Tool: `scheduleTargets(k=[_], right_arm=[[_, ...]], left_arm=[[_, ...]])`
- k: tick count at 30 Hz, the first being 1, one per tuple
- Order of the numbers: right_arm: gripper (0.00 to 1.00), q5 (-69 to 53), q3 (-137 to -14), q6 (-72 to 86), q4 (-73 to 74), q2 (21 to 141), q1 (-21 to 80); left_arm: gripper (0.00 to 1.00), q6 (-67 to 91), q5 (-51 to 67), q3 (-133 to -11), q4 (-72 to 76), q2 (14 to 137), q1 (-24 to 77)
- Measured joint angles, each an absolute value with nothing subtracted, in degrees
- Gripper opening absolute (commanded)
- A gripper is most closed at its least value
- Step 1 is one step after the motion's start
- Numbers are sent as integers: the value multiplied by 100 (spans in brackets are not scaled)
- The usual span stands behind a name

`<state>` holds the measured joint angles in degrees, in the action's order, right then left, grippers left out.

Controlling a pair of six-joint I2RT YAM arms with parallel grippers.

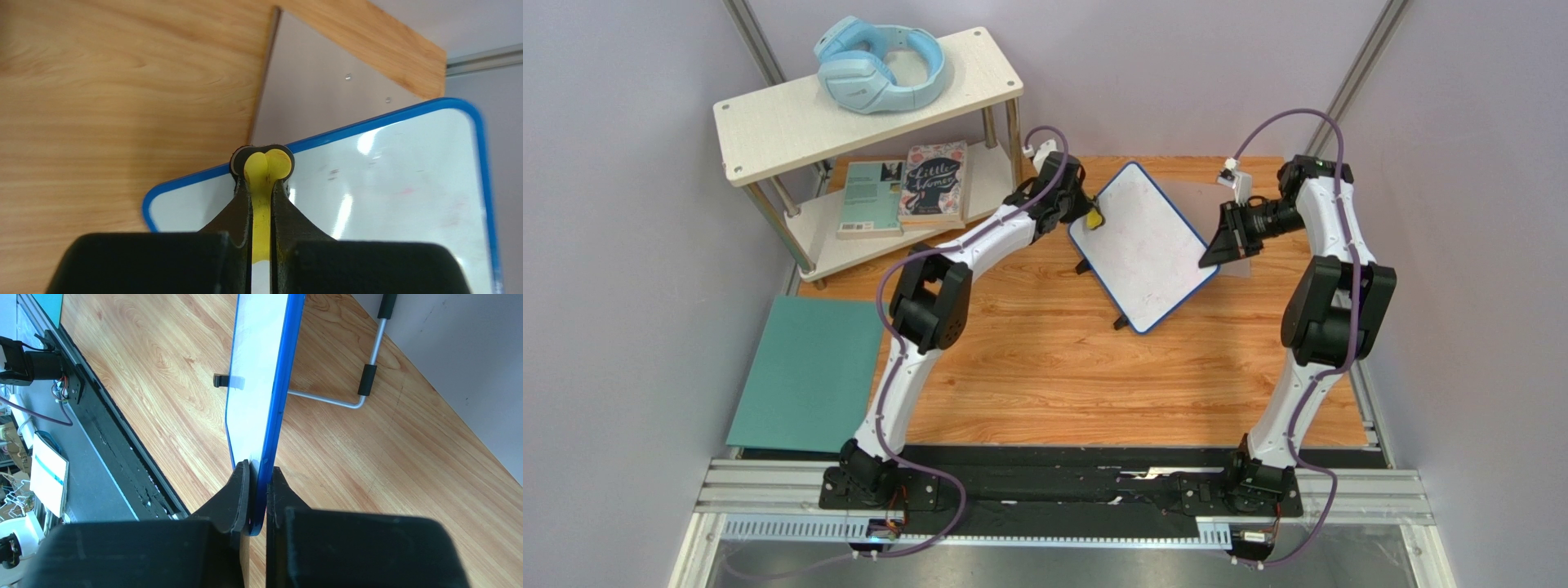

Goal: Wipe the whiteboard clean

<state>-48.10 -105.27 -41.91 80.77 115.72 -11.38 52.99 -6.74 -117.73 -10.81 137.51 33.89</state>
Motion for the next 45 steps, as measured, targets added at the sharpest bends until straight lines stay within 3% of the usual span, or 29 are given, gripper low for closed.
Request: scheduleTargets(k=[7, 13, 16, 26, 31, 37, 45], right_arm=[[0, -4818, -10527, -4195, 8068, 11561, -1116], [0, -4768, -10527, -4206, 8068, 11557, -1111], [0, -4733, -10525, -4206, 8055, 11557, -1111], [0, -4742, -10506, -4204, 8055, 11533, -1111], [0, -4748, -10506, -4204, 8062, 11524, -1109], [0, -4742, -10497, -4204, 8066, 11500, -1107], [0, -4698, -10492, -4202, 8073, 11491, -1107]], left_arm=[[0, 5083, -541, -13769, -1135, 14470, 3739], [0, 5157, -502, -14162, -937, 14676, 3972], [0, 5264, -443, -13880, -681, 14626, 3957], [0, 5719, -541, -10514, -226, 13056, 3889], [0, 6346, -637, -9391, -276, 12613, 3879], [0, 6348, -701, -9382, -355, 12606, 3898], [0, 5299, -998, -10479, -655, 12956, 4169]])
